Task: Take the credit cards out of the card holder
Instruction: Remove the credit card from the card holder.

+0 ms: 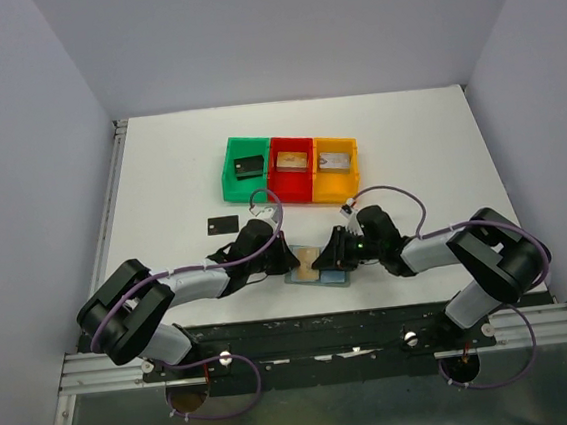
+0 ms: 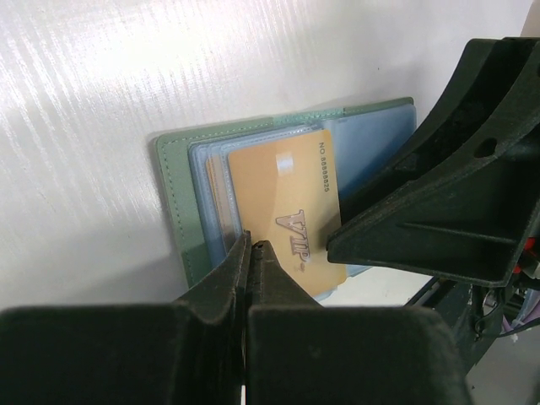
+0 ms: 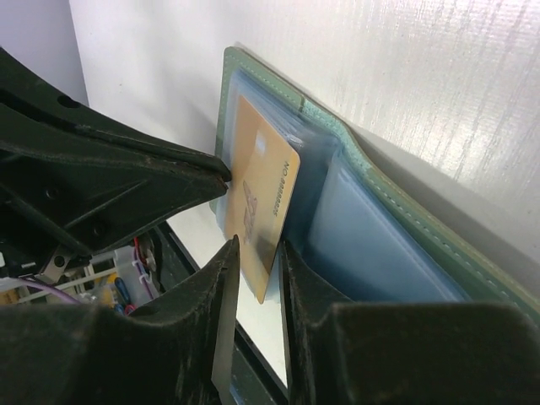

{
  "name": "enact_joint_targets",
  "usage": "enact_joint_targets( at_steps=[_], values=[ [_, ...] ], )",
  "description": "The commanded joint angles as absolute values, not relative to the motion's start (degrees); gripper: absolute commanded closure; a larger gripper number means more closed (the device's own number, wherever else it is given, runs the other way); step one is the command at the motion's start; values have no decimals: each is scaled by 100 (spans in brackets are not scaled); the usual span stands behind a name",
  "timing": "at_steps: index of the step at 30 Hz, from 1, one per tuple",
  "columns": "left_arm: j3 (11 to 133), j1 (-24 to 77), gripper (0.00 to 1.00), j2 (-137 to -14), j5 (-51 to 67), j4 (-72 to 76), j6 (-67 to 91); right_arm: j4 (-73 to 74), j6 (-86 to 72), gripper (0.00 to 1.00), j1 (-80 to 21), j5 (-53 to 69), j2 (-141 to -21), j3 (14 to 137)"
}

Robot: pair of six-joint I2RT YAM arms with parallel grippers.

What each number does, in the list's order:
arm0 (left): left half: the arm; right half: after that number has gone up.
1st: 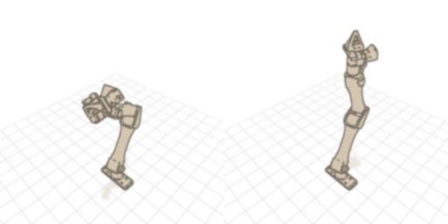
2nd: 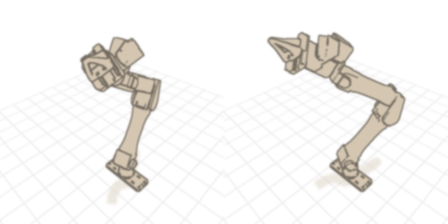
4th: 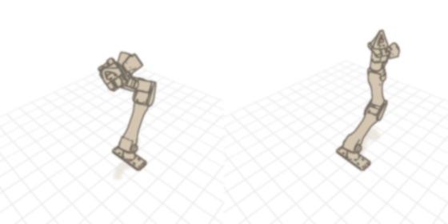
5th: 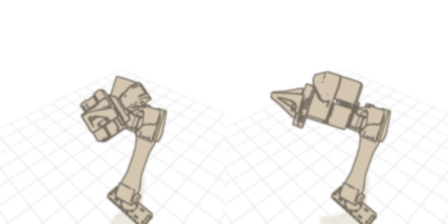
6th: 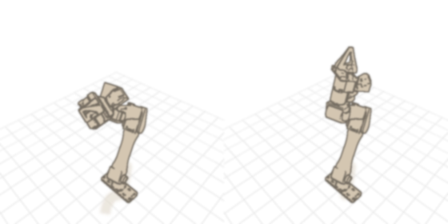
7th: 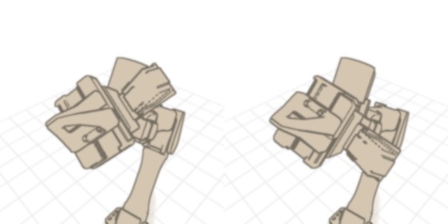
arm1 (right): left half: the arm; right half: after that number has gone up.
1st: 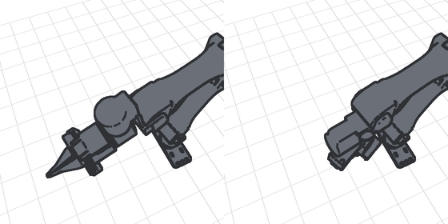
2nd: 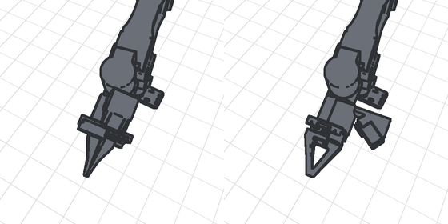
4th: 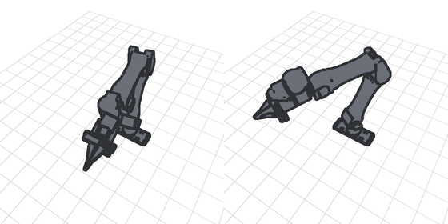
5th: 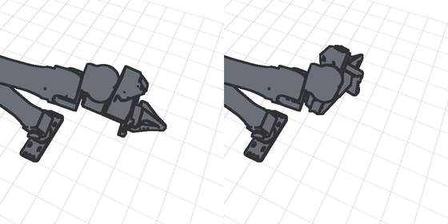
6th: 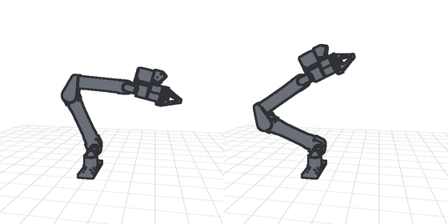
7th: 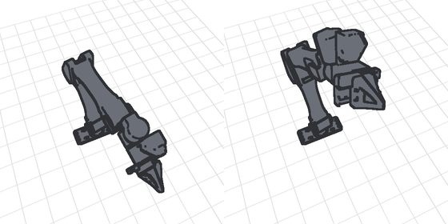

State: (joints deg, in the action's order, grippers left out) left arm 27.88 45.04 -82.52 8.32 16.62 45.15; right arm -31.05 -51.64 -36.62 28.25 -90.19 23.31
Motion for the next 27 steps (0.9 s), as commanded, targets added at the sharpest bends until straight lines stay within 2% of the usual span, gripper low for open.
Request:
enact_joint_targets(
  at_steps=[1, 9, 27],
  values=[
    [2584, 4570, 100, -8420, 668, 1398, 4526, -3656, -5335, 68, -3612, 2637, -8816, 2136],
    [2558, 4570, 100, -8385, 650, 1380, 4509, -3832, -5405, 66, -3551, 2663, -8745, 2039],
    [2487, 4588, 100, -8429, 765, 1512, 4447, -4192, -5563, 64, -3551, 3357, -9597, 2566]
  ],
)
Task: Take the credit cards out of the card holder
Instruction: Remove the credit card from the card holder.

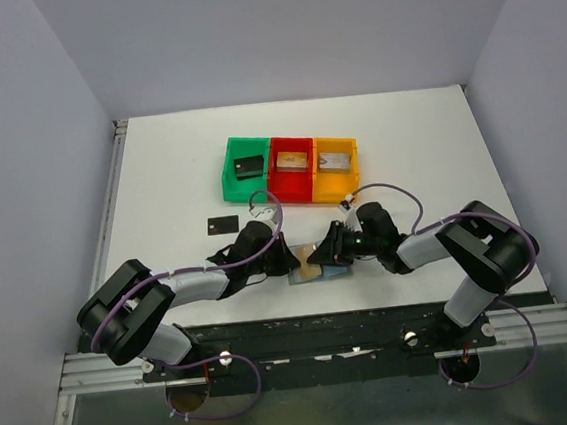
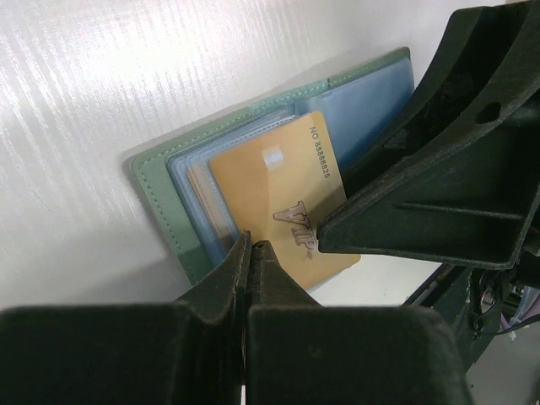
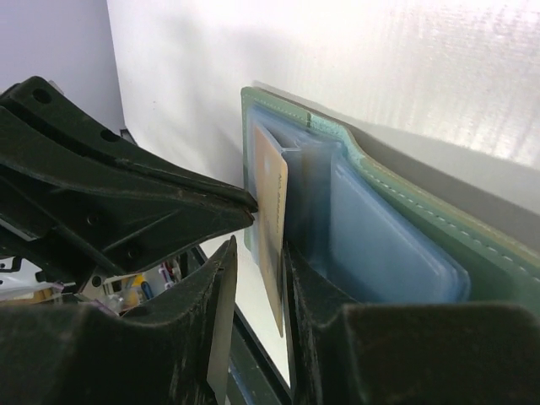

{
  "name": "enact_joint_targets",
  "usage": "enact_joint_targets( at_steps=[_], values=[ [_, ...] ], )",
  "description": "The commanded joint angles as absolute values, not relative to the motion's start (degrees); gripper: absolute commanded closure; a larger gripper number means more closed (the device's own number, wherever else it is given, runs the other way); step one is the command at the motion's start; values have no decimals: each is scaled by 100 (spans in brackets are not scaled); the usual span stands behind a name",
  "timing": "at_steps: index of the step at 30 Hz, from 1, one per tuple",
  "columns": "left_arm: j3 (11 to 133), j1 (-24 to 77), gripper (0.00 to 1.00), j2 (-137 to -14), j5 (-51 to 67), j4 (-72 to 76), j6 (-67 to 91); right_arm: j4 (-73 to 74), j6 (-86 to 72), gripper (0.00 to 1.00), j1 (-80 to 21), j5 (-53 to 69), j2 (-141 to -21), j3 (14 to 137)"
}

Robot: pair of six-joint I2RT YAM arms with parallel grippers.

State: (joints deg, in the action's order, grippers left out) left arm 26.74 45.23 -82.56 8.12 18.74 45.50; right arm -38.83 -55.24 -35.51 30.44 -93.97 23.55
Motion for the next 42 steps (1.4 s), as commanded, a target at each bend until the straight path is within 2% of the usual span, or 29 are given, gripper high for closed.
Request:
enact_joint_targets(
  at_steps=[1, 9, 23, 42],
  values=[
    [2479, 4588, 100, -8429, 782, 1529, 4439, -4201, -5572, 64, -3551, 3410, -9659, 2610],
    [2470, 4588, 100, -8446, 756, 1547, 4456, -4298, -5625, 65, -3551, 3621, -9809, 2611],
    [2408, 4588, 99, -8341, 475, 1327, 4641, -2708, -4861, 66, -3525, 3270, -8851, 2646],
    [2347, 4579, 100, -8288, 457, 1389, 4667, -2110, -4623, 71, -3507, 3006, -8438, 2689]
  ],
)
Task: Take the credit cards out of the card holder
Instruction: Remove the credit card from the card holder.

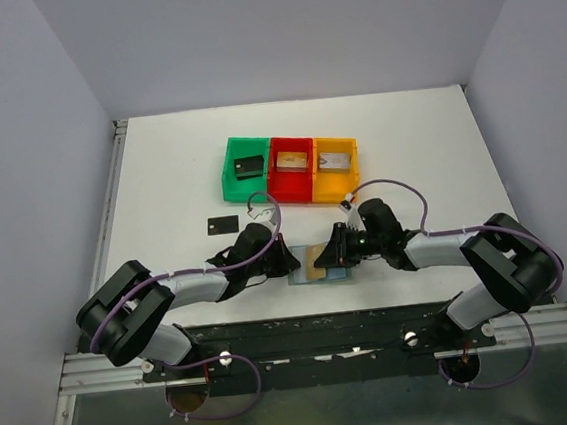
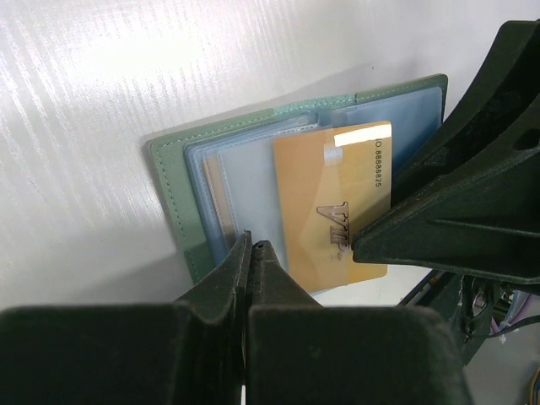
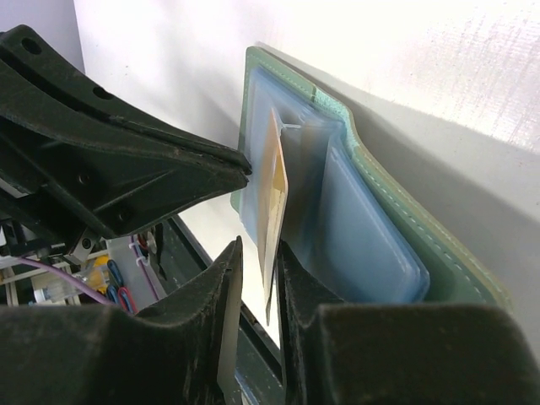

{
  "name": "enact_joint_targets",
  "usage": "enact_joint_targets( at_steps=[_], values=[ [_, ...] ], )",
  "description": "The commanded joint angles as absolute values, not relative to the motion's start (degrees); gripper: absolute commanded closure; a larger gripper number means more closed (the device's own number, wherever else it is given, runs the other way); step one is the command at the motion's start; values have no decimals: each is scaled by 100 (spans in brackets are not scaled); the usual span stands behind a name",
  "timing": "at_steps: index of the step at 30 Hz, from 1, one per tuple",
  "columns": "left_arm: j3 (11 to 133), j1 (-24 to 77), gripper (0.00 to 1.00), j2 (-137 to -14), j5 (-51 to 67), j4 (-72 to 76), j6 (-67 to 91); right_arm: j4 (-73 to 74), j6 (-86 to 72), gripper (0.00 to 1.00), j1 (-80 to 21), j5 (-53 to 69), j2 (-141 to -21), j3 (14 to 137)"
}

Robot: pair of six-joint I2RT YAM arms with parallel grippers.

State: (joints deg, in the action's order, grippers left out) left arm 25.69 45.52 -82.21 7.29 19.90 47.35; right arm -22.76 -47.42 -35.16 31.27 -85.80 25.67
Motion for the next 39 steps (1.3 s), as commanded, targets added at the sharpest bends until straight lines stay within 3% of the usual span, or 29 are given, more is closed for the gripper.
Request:
enact_joint_targets(
  at_steps=[1, 8, 19, 39],
  values=[
    [2347, 4588, 100, -8288, 457, 1397, 4667, -2101, -4623, 71, -3507, 2997, -8438, 2681],
    [2329, 4579, 100, -8279, 457, 1398, 4667, -1969, -4588, 76, -3489, 2848, -8368, 2690],
    [2338, 4579, 100, -8288, 457, 1398, 4667, -1495, -4456, 100, -3428, 2435, -7946, 2628],
    [2645, 4579, 100, -7665, 395, 915, 4299, 1422, -2998, 100, -3243, 1425, -6021, 3339]
  ],
)
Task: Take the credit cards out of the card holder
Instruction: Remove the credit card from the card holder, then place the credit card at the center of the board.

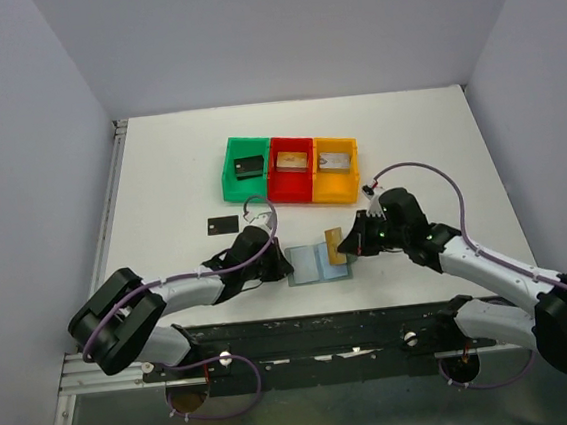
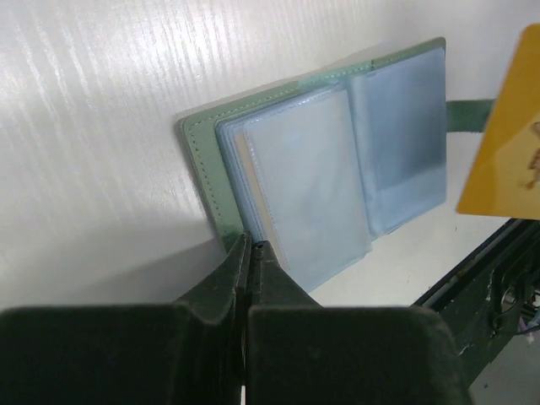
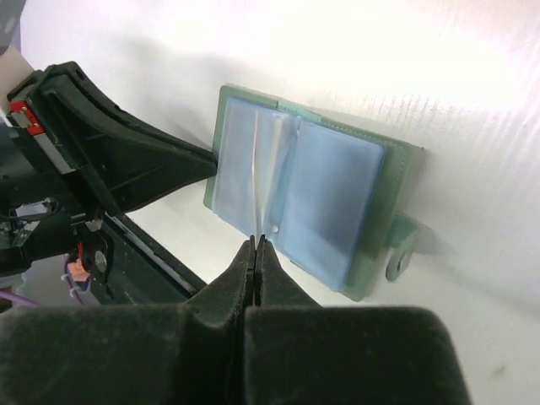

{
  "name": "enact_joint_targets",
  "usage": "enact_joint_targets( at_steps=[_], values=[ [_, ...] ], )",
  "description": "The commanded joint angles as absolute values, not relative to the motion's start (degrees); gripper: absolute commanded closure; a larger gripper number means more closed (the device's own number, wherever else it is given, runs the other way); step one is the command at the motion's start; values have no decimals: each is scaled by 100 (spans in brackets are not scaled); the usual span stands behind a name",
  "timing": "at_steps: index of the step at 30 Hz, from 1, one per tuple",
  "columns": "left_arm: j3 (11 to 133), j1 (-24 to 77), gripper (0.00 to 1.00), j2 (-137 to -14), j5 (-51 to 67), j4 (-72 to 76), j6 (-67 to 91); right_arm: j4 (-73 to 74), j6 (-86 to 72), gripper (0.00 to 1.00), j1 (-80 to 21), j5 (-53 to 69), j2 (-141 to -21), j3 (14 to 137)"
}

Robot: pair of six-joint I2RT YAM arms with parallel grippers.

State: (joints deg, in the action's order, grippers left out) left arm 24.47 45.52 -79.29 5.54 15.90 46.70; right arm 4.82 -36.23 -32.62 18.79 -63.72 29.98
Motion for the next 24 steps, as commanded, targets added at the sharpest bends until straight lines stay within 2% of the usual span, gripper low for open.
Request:
enact_joint_targets(
  at_steps=[1, 3, 8, 10, 14, 16, 21, 24],
  values=[
    [2793, 4579, 96, -7594, 413, 775, 4237, 1589, -2875, 100, -3243, 1372, -5925, 3401],
    [3048, 4588, 86, -7419, 483, 607, 4079, 1879, -2655, 100, -3243, 1292, -5793, 3602],
    [3550, 4562, 42, -6786, 580, 256, 3771, 2749, -2198, 100, -3252, 757, -5695, 4218],
    [3769, 4535, 33, -6462, 467, 10, 3674, 3005, -2022, 100, -3261, 703, -5695, 4455],
    [3938, 4413, 27, -5628, 570, -282, 3367, 3225, -1566, 100, -3375, 1141, -5607, 4860],
    [3623, 4377, 26, -5031, 1481, 469, 2999, 3391, -1319, 100, -3401, 1615, -5651, 5070],
    [2402, 4359, 26, -3457, 2039, 2265, 2725, 4068, -590, 100, -3436, 3485, -5994, 5554],
    [2390, 4351, 26, -2989, 2310, 1954, 2497, 4420, -300, 100, -3541, 4454, -6178, 5747]
  ],
)
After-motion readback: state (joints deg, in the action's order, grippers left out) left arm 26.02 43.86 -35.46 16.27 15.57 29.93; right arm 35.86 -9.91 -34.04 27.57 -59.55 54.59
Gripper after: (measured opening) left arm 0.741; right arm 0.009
